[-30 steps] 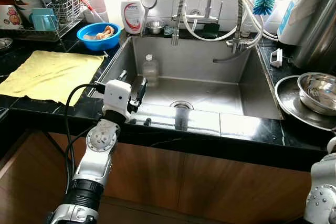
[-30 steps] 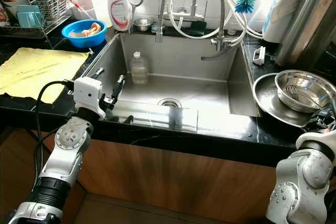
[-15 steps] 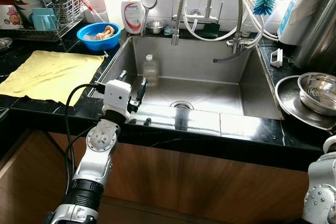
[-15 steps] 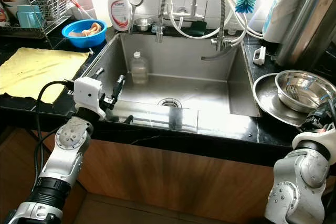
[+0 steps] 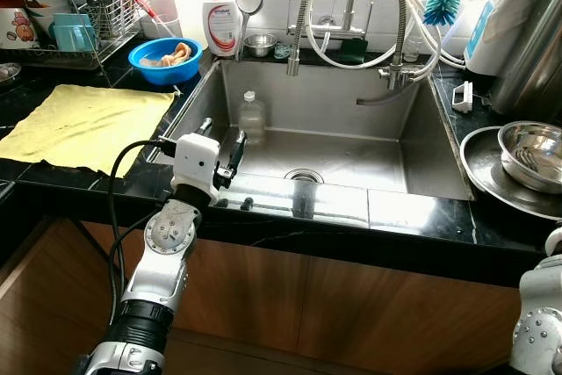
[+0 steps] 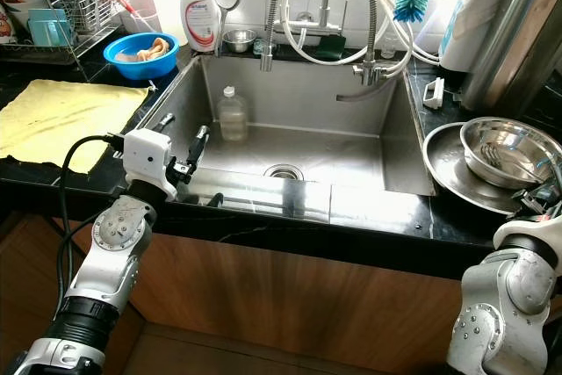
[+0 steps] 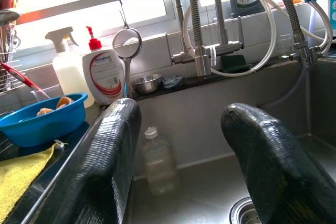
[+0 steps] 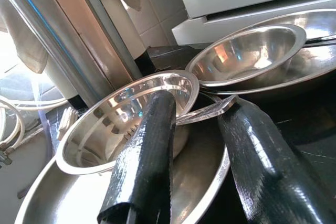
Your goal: Kitchen organization
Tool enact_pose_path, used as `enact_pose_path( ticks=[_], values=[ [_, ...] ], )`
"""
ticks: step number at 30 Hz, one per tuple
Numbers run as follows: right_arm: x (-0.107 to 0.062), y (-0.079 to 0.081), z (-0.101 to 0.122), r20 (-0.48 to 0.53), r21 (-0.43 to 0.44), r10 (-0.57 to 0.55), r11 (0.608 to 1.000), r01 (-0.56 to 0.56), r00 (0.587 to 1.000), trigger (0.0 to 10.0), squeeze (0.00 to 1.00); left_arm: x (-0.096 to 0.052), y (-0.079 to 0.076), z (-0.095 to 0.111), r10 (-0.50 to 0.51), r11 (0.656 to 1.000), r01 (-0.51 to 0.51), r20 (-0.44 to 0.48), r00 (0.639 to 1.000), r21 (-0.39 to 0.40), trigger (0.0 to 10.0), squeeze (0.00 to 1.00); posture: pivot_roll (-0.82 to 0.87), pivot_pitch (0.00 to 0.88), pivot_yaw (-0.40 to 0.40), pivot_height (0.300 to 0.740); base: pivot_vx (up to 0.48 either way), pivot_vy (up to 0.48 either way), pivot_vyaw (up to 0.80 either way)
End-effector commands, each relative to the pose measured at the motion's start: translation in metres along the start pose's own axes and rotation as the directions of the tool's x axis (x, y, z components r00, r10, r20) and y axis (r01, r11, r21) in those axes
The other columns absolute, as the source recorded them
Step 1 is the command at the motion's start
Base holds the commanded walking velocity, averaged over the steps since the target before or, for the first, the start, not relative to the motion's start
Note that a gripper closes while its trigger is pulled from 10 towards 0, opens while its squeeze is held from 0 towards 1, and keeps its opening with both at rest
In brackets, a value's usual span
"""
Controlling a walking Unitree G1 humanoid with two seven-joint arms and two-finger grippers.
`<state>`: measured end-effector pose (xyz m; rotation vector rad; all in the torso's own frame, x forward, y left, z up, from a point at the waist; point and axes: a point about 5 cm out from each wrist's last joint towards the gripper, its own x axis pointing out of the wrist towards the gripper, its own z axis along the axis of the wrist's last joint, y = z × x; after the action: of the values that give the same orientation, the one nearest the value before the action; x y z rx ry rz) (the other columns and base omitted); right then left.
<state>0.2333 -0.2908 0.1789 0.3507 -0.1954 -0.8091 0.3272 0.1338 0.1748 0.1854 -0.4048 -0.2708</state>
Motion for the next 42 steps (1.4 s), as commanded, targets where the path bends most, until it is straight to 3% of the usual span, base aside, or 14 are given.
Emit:
enact_pose_path(
  ticks=[1, 5, 6, 7, 8, 20, 27, 28, 29, 30, 31, 35, 39, 42],
  values=[
    [0.002, -0.002, -0.001, 0.000, -0.007, -0.013, 1.000, 0.013, 1.000, 10.0, 0.00, 0.000, 0.001, 0.000, -0.003, 1.000, 0.003, 0.001, 1.000, 0.011, 10.0, 0.00, 0.00, 0.000, 0.006, 0.740, 0.000, 0.000, 0.00],
    [0.002, -0.002, 0.000, 0.003, -0.006, -0.013, 1.000, 0.013, 1.000, 10.0, 0.00, 0.000, 0.002, 0.000, -0.003, 1.000, 0.003, 0.001, 1.000, 0.012, 10.0, 0.00, 0.00, 0.000, 0.006, 0.740, 0.000, 0.000, 0.00],
    [0.002, -0.002, 0.000, 0.006, -0.007, -0.012, 1.000, 0.012, 1.000, 3.8, 0.00, 0.000, 0.002, 0.000, -0.003, 1.000, 0.003, 0.001, 1.000, 0.013, 10.0, 0.00, 0.00, 0.000, 0.006, 0.740, 0.000, 0.000, 0.00],
    [0.002, -0.003, 0.000, 0.007, -0.007, -0.012, 1.000, 0.012, 1.000, 3.8, 0.00, 0.000, 0.002, 0.000, -0.002, 1.000, 0.002, 0.001, 1.000, 0.013, 10.0, 0.00, 0.00, 0.000, 0.006, 0.740, 0.000, 0.000, 0.00],
    [0.002, -0.003, 0.000, 0.008, -0.006, -0.012, 1.000, 0.012, 1.000, 0.0, 0.00, 0.000, 0.002, 0.000, -0.002, 1.000, 0.002, 0.000, 1.000, 0.013, 10.0, 0.00, 0.00, 0.000, 0.006, 0.740, 0.000, 0.000, 0.00],
    [0.003, -0.001, 0.000, 0.005, -0.001, 0.000, 1.000, 0.000, 1.000, 0.0, 0.00, 0.000, 0.001, 0.000, -0.003, 1.000, 0.003, -0.001, 1.000, 0.014, 10.0, 0.00, 0.00, 0.000, 0.005, 0.740, 0.000, 0.000, 0.00],
    [0.002, 0.009, 0.003, 0.019, 0.011, 0.054, 0.998, -0.054, 0.998, 0.0, 0.00, 0.000, 0.002, -0.001, 0.000, 1.000, 0.000, -0.002, 1.000, 0.017, 10.0, 0.00, 0.00, 0.000, 0.002, 0.740, 0.000, 0.000, 0.00],
    [0.001, 0.015, 0.008, 0.040, 0.011, 0.080, 0.997, -0.081, 0.996, 1.0, 0.00, 0.000, 0.002, -0.001, -0.001, 1.000, 0.001, -0.003, 1.000, 0.019, 10.0, 0.00, 0.00, 0.000, 0.002, 0.740, 0.000, 0.000, 0.00],
    [0.001, 0.016, 0.009, 0.045, 0.010, 0.087, 0.996, -0.087, 0.995, 1.0, 0.00, 0.000, 0.002, -0.001, -0.001, 1.000, 0.001, -0.003, 1.000, 0.020, 10.0, 0.00, 0.00, 0.000, 0.002, 0.740, 0.000, 0.000, 0.00],
    [0.001, 0.018, 0.011, 0.056, 0.001, 0.095, 0.996, -0.095, 0.994, 4.8, 0.00, 0.000, 0.002, -0.001, -0.001, 1.000, 0.001, -0.003, 1.000, 0.020, 10.0, 0.00, 0.00, 0.000, 0.002, 0.740, 0.000, 0.000, 0.00],
    [0.000, 0.023, 0.015, 0.091, -0.040, 0.118, 0.993, -0.115, 0.989, 10.0, 0.00, 0.000, 0.002, -0.001, 0.000, 1.000, 0.001, -0.004, 1.000, 0.020, 10.0, 0.00, 0.00, 0.000, 0.002, 0.740, 0.000, 0.000, 0.00],
    [-0.001, 0.029, 0.021, 0.148, -0.125, 0.158, 0.982, -0.140, 0.976, 10.0, 0.00, -0.001, 0.001, -0.001, 0.000, 1.000, 0.000, -0.003, 1.000, 0.020, 10.0, 0.00, 0.00, 0.000, 0.001, 0.740, 0.000, 0.000, 0.00],
    [-0.006, 0.046, 0.025, 0.177, -0.216, 0.265, 0.950, -0.225, 0.948, 10.0, 0.00, -0.001, 0.001, -0.001, 0.006, 1.000, -0.006, -0.002, 1.000, 0.019, 10.0, 0.00, 0.00, 0.000, -0.002, 0.740, 0.000, 0.000, 0.00],
    [-0.009, 0.053, 0.024, 0.185, -0.237, 0.298, 0.938, -0.251, 0.937, 10.0, 0.00, -0.001, 0.001, -0.001, 0.008, 1.000, -0.008, -0.003, 1.000, 0.018, 10.0, 0.00, 0.00, 0.000, -0.005, 0.740, 0.000, 0.000, 0.00]
  ],
)
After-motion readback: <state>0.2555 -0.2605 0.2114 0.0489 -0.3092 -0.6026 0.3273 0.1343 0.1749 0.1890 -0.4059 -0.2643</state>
